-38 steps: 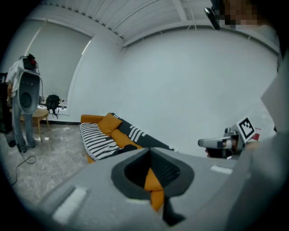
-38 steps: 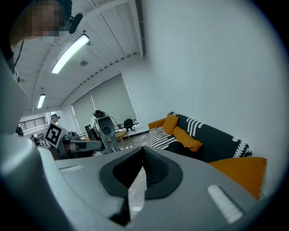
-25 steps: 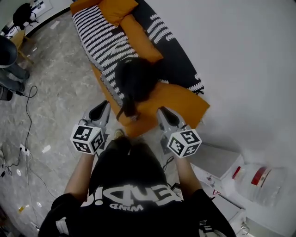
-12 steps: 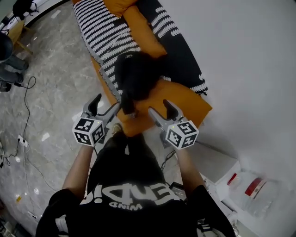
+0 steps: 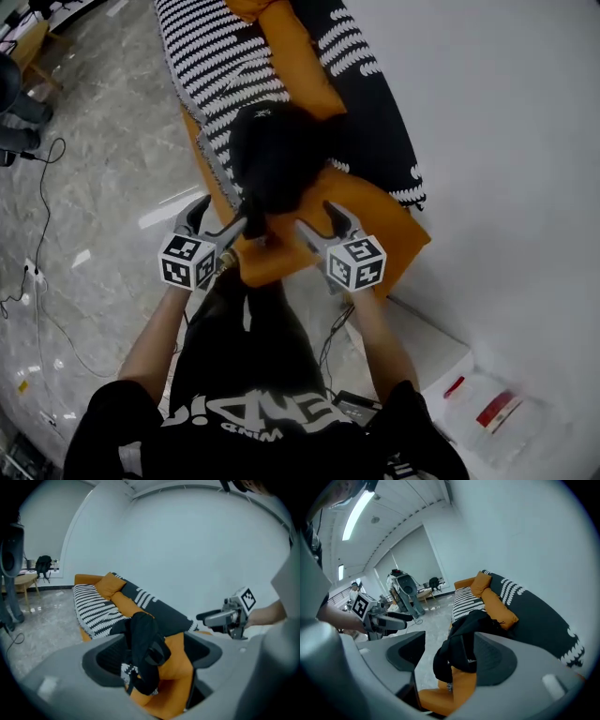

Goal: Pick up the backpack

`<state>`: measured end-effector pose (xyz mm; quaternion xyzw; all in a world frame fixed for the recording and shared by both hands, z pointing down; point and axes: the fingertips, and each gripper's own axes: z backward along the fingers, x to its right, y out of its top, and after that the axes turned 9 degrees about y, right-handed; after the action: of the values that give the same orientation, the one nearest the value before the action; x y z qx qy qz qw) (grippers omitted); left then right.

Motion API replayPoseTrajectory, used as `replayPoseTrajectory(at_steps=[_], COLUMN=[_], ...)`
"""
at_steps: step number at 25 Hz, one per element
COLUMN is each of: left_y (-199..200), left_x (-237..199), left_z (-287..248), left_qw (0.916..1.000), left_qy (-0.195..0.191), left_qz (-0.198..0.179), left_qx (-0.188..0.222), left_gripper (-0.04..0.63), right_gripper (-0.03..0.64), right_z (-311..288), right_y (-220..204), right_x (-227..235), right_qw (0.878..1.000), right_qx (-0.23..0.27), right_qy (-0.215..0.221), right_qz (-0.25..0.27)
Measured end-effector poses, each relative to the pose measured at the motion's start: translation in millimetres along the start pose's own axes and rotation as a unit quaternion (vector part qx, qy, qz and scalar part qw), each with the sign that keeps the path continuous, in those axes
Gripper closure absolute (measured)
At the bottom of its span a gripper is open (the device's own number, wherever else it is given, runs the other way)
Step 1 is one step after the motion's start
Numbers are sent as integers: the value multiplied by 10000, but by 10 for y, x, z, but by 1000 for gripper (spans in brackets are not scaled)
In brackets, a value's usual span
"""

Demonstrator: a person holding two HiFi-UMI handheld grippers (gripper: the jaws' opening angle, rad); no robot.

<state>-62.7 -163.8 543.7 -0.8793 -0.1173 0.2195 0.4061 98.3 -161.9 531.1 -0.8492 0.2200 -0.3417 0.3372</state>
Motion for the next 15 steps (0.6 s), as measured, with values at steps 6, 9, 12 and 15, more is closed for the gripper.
replayPoseTrajectory(at_steps=[6,9,12,15], left_y=[-473,-625,-737,-855], left_x=[-168,-238,-255,-251], left_z=[-621,-944,-1231,-1487], left_qw=[9989,9985,9982,9978], left_qy=[-136,-210,-288,-309], left_qz=[-105,-46,-128,-205], left_qx=[-438,-499,-512,-552], left_gripper=[206,204,192,182], right_gripper=[297,293,285,276], right_z=[-593,-894,-1157,-1384], right_y=[-161,-218,-260,-282], right_x=[550,787,978,1147], right_qw=[9929,9837,9736,9636], right_qx=[-840,-1164,-1373,-1432], right_qy=[237,325,441,506], right_qz=[812,1329,1770,2199])
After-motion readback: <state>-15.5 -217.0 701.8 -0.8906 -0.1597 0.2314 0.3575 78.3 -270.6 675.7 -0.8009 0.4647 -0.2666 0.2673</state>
